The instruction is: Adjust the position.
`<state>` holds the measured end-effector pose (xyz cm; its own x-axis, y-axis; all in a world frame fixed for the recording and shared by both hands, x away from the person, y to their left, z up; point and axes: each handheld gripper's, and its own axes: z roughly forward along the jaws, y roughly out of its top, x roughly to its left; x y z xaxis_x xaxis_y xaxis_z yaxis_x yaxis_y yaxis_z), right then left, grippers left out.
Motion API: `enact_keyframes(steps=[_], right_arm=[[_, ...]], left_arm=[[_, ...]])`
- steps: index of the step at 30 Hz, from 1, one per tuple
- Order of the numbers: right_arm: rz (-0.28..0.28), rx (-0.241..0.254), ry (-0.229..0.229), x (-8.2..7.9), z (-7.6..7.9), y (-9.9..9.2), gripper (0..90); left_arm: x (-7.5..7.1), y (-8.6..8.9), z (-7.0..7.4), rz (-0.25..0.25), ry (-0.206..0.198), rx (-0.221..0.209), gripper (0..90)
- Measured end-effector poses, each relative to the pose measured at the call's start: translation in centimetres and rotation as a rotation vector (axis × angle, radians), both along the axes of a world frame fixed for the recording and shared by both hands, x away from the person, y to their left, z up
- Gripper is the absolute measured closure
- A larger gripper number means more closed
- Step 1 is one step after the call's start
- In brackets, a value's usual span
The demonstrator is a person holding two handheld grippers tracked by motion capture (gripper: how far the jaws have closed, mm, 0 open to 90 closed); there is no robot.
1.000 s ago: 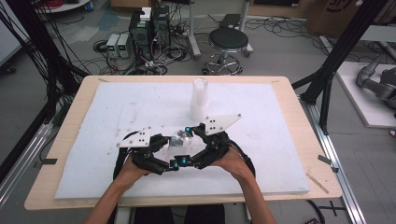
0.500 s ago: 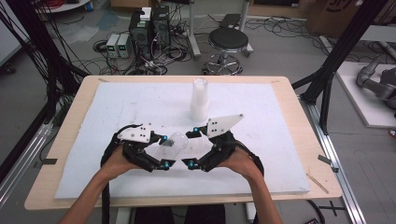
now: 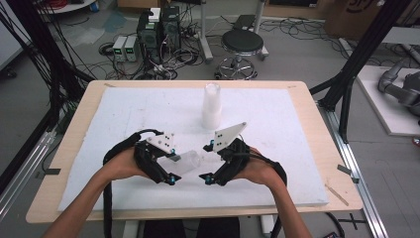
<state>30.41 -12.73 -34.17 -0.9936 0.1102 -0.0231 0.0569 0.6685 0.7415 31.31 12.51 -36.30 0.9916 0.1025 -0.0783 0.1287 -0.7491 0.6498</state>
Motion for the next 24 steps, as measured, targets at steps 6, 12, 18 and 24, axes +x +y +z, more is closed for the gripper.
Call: enact_keyframes(steps=[6, 12, 18, 24], right_arm=[[0.01, -0.126, -0.007, 0.2, 0.3, 0.6, 13.9], [0.015, -0.194, 0.003, 0.4, 0.1, 1.2, 14.0], [0.031, -0.214, 0.004, 0.5, -0.2, 1.6, 14.1], [0.036, -0.234, 0.004, 0.4, -0.4, 2.2, 14.5]], left_arm=[[0.1, -0.6, 0.2, -0.003, 0.005, 0.08, 31.5], [0.1, -1.3, 0.4, -0.019, -0.009, 0.162, 31.8], [0.1, -2.1, 0.3, -0.031, -0.019, 0.195, 31.8], [0.1, -2.7, 0.1, -0.04, -0.022, 0.216, 31.8]])
